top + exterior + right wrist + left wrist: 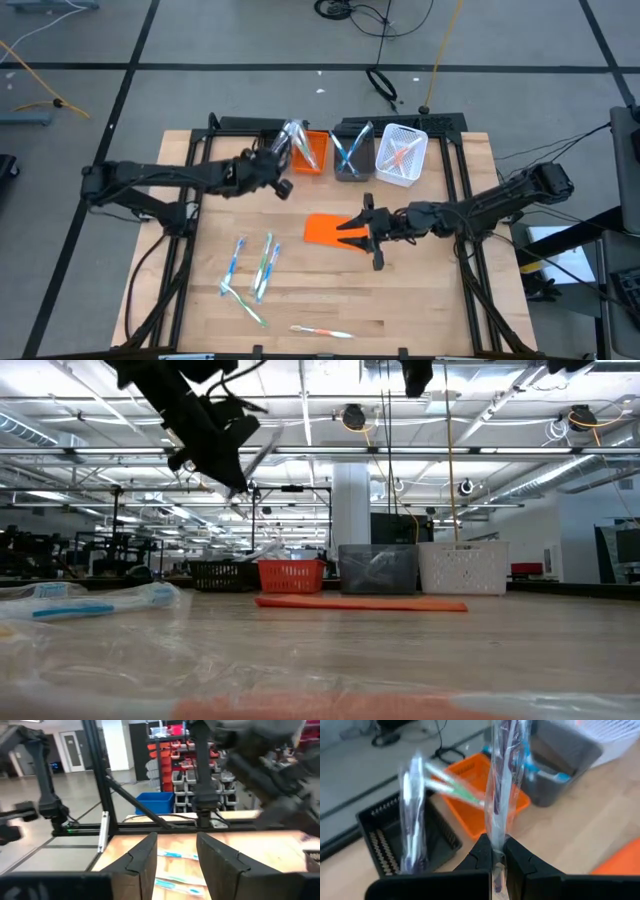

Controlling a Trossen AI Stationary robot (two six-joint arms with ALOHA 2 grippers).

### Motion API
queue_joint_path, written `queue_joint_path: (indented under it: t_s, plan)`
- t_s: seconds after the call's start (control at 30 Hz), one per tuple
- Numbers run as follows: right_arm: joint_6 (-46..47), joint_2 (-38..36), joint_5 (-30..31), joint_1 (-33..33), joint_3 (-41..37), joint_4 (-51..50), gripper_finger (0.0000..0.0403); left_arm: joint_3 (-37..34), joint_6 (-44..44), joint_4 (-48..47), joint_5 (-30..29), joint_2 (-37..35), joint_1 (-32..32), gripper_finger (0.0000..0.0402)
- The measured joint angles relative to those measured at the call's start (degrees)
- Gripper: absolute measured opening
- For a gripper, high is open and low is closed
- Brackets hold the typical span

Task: Pick & Place Toothbrushes
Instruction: Put the violet toothbrush into the black bin

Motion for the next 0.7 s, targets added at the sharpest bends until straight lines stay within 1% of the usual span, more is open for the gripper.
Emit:
queue_joint_path:
  t_s: [0.1,0.27,0.43,0.6,0.7]
  plan:
    - [-0.2,0.0,0.0,0.9,0.0,0.0,0.0128,0.0,0.8,-0.3,3.4,0.1,3.7,0.0008]
    - [-0.2,0.0,0.3,1.5,0.0,-0.3,0.0128,0.0,1.0,-1.9,4.3,0.0,8.2,0.0008]
    - [-0.3,0.0,0.3,1.6,0.0,-0.3,0.0126,-1.7,1.0,-2.2,7.2,1.4,11.8,0.0008]
    - [-0.2,0.0,0.3,1.6,0.0,-0.3,0.0126,-4.3,1.0,-0.2,8.8,3.1,15.2,0.0008]
    - [-0.2,0.0,0.3,1.6,0.0,-0.3,0.0126,-4.7,1.2,0.9,9.3,3.9,16.7,0.0008]
